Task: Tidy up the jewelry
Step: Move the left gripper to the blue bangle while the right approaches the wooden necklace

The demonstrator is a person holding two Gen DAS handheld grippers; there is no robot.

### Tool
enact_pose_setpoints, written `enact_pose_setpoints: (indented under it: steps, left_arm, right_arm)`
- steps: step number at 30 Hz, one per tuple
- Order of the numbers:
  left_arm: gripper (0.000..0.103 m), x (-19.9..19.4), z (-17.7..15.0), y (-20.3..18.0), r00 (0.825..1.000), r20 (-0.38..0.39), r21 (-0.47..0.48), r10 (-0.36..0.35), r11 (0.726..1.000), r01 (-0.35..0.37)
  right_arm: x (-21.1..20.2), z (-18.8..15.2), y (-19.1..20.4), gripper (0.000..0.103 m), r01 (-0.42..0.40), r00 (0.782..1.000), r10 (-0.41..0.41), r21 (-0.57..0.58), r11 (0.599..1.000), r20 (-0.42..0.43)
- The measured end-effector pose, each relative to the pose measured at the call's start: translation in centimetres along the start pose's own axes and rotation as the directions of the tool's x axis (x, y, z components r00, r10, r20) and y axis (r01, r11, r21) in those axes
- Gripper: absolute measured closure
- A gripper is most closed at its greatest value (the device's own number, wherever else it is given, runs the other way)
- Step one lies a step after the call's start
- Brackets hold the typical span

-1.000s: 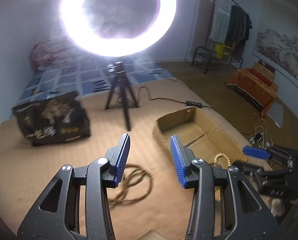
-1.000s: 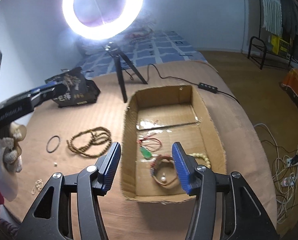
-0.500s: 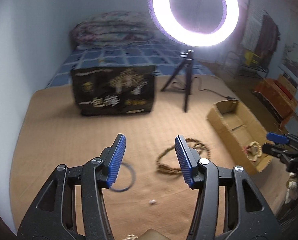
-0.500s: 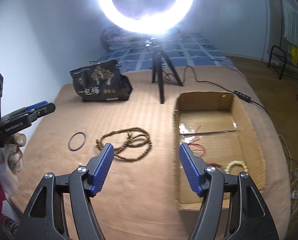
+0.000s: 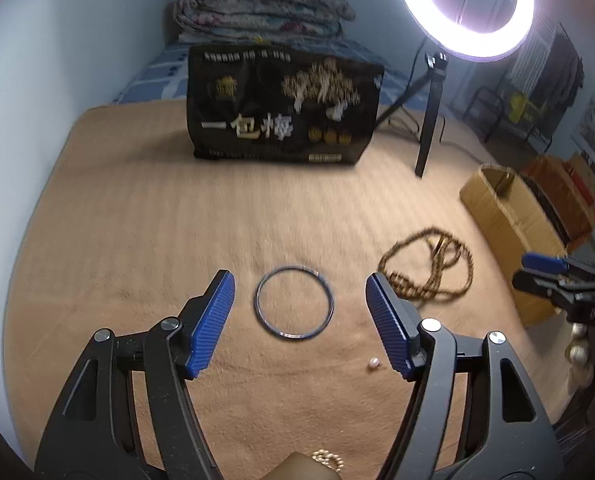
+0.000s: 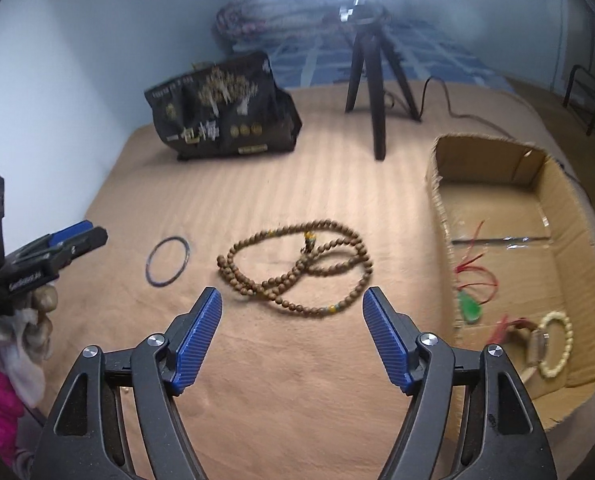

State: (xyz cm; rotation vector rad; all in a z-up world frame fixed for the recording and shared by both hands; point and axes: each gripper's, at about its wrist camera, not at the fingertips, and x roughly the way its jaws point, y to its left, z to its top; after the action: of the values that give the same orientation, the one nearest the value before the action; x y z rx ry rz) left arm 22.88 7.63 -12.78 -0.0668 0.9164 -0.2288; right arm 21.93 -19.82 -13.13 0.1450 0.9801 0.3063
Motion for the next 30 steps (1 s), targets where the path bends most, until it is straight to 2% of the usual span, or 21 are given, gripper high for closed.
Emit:
enact_pose_setpoints:
  steps: [4, 9, 12, 21, 22, 24, 30]
  left_arm:
    - [0.033, 1.7, -1.3, -0.5, 1.0, -0.028, 0.036, -0.001, 0.999, 0.002]
    - [0.033, 3.4, -3.5, -0.7, 1.0, -0.021, 0.068, -0.003, 0.998, 0.005]
    - [0.033, 4.3, -4.1, -0.9, 1.0, -0.023, 0.09, 0.012, 0.996, -0.01]
    - [0.031, 6.2, -3.8, -1.2, 0.999, -0.042, 0.101, 0.018, 0.995, -0.014]
    - [0.026, 6.4, -3.7, -1.2, 0.999, -0.046, 0.102, 0.023, 0.995, -0.018]
    - [0.022, 6.9, -3.6, -1.3, 0.998, -0.047, 0.105, 0.037, 0.994, -0.032]
    - [0.022, 8.4, -2.8, -1.1, 0.994, -0.063, 0.094, 0.092, 0.992, -0.085]
  right_arm:
    - [2.1, 0.2, 0.3, 0.03, 0.016, 0.999, -0.016, -0.001, 1.0, -0.043]
    - [4.3, 0.4, 0.2, 0.03, 0.039, 0.994, -0.039, 0.0, 0.999, -0.101]
    - [5.4, 0.5, -0.3, 0.03, 0.031, 0.99, -0.025, 0.039, 0.999, -0.139]
    - [7.3, 1.0, -1.8, 0.03, 0.033, 0.983, 0.003, 0.194, 0.98, -0.181]
    - [7.5, 1.0, -1.7, 0.03, 0.039, 0.983, -0.002, 0.197, 0.98, -0.183]
    - [7.8, 1.1, -1.6, 0.03, 0.059, 0.982, -0.023, 0.188, 0.98, -0.186]
    - [8.6, 1.7, -1.3, 0.03, 0.109, 0.979, -0.076, 0.17, 0.979, -0.19]
